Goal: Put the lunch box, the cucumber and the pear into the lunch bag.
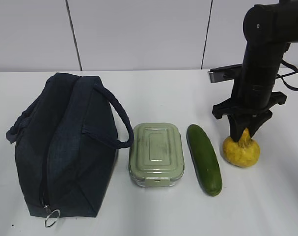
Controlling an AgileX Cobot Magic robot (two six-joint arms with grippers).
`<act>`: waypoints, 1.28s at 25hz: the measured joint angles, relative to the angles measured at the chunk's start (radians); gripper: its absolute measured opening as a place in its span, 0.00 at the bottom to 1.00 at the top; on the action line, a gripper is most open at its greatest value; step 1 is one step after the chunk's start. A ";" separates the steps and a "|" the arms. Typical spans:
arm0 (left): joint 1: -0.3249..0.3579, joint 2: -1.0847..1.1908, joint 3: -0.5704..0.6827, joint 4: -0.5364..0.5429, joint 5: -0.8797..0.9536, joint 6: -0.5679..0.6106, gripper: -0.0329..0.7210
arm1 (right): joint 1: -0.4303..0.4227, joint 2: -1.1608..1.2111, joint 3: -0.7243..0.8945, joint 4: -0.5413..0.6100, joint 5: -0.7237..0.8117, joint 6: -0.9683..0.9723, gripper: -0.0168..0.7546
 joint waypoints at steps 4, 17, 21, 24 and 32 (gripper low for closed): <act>0.000 0.246 -0.052 -0.191 0.000 0.093 0.53 | 0.000 0.000 0.000 0.000 0.000 0.000 0.36; -0.005 0.764 -0.160 -0.234 0.012 0.234 0.55 | 0.000 0.000 0.000 0.000 0.000 0.000 0.36; -0.048 0.827 -0.161 -0.232 0.000 0.244 0.55 | 0.000 0.000 0.000 0.000 0.000 0.002 0.36; -0.096 0.849 -0.161 -0.205 -0.035 0.246 0.50 | 0.000 0.000 0.000 0.000 0.000 0.003 0.36; -0.117 0.893 -0.162 -0.169 -0.073 0.245 0.10 | 0.000 0.000 0.000 0.000 0.000 0.004 0.36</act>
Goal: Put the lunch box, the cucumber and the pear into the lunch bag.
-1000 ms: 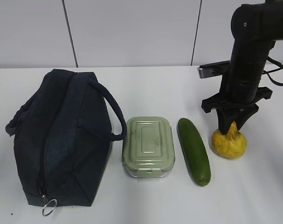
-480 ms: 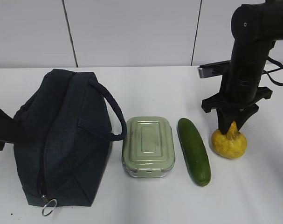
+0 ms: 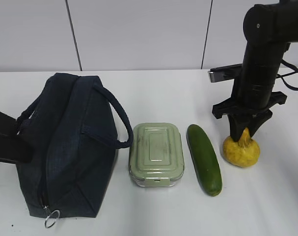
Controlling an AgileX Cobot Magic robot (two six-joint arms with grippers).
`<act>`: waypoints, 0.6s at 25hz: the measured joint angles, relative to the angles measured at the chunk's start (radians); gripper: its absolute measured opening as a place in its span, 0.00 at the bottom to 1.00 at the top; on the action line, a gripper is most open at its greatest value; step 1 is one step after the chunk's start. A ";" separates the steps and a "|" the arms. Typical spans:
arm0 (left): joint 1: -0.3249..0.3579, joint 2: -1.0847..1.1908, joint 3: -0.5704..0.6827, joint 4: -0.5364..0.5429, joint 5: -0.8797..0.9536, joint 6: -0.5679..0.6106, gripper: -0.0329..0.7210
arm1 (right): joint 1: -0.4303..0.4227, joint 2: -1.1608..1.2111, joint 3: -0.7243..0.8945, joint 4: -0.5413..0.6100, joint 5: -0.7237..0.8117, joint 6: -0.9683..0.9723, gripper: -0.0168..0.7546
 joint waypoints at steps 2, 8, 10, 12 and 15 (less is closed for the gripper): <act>0.000 0.027 -0.001 -0.014 -0.007 0.000 0.04 | 0.000 0.000 0.000 0.000 0.000 0.000 0.36; 0.000 0.091 -0.001 -0.139 -0.049 0.000 0.03 | 0.000 0.000 0.000 -0.002 0.000 0.000 0.36; 0.000 0.096 -0.001 -0.215 -0.073 0.022 0.03 | 0.000 0.000 0.000 -0.004 0.000 0.000 0.36; 0.000 0.096 -0.001 -0.314 -0.092 0.066 0.03 | 0.000 0.000 0.000 -0.008 0.000 0.000 0.36; 0.000 0.097 -0.001 -0.449 -0.101 0.131 0.03 | 0.000 0.000 0.000 -0.012 0.000 0.000 0.36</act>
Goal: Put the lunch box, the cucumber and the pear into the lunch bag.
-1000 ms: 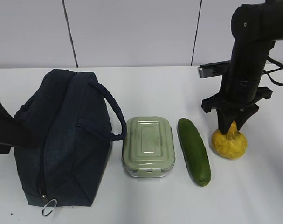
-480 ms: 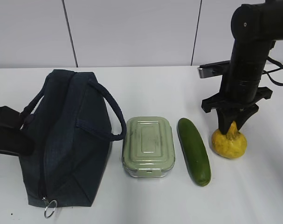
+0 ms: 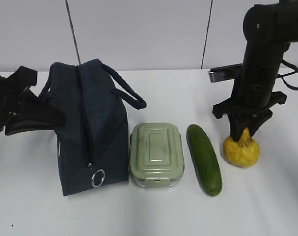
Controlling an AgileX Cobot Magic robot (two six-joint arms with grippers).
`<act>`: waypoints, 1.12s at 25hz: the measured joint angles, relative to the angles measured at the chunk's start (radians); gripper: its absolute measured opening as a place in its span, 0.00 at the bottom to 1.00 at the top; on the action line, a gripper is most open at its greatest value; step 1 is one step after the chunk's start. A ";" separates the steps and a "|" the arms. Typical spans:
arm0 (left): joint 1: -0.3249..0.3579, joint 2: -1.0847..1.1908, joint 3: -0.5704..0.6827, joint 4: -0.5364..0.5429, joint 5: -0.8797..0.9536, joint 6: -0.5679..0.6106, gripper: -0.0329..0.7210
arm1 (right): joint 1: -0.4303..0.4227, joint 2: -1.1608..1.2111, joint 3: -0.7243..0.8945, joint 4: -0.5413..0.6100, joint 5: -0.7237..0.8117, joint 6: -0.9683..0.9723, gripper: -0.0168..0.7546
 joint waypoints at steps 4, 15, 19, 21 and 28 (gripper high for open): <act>0.000 0.003 0.000 -0.019 0.014 0.019 0.03 | 0.000 0.000 0.000 -0.002 0.000 0.000 0.36; -0.070 0.050 0.000 0.024 0.020 0.069 0.03 | 0.000 -0.001 -0.107 0.005 0.000 -0.008 0.36; -0.070 0.055 0.000 0.066 0.020 0.072 0.03 | 0.000 -0.037 -0.145 0.062 0.004 -0.022 0.36; -0.070 0.055 0.000 0.079 0.020 0.072 0.03 | 0.000 -0.059 -0.168 0.122 0.006 -0.045 0.36; -0.070 0.055 0.000 0.095 0.006 0.075 0.03 | 0.000 -0.111 -0.241 0.528 0.009 -0.205 0.36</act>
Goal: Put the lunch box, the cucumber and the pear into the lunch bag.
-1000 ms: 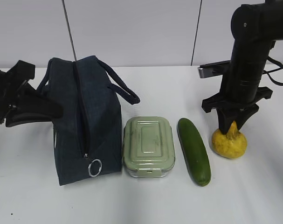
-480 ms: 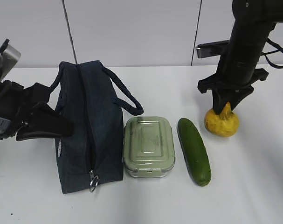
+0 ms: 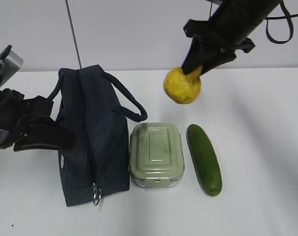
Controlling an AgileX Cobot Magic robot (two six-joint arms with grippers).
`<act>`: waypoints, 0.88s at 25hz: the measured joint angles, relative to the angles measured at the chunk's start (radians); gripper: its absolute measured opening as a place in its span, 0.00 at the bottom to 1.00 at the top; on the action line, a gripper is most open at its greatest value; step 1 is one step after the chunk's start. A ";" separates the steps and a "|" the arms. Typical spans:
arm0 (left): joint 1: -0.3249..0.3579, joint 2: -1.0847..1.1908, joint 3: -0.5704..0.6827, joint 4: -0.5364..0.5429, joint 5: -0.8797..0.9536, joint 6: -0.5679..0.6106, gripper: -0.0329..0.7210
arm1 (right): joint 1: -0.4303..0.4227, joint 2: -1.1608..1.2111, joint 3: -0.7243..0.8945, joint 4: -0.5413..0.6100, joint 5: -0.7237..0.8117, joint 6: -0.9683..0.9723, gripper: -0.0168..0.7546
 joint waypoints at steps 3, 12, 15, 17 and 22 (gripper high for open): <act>0.000 0.000 0.000 0.003 -0.003 0.000 0.03 | 0.004 -0.001 -0.002 0.221 0.003 -0.104 0.36; 0.000 0.000 0.000 0.003 -0.020 0.001 0.03 | 0.138 0.018 -0.004 0.472 -0.122 -0.272 0.36; 0.000 0.000 0.000 0.003 -0.022 0.004 0.03 | 0.186 0.057 -0.004 0.487 -0.208 -0.278 0.36; 0.000 0.000 0.000 0.003 -0.022 0.005 0.03 | 0.200 0.091 -0.004 0.522 -0.245 -0.280 0.36; 0.000 0.000 0.000 0.003 -0.022 0.018 0.03 | 0.206 0.186 -0.004 0.574 -0.280 -0.281 0.36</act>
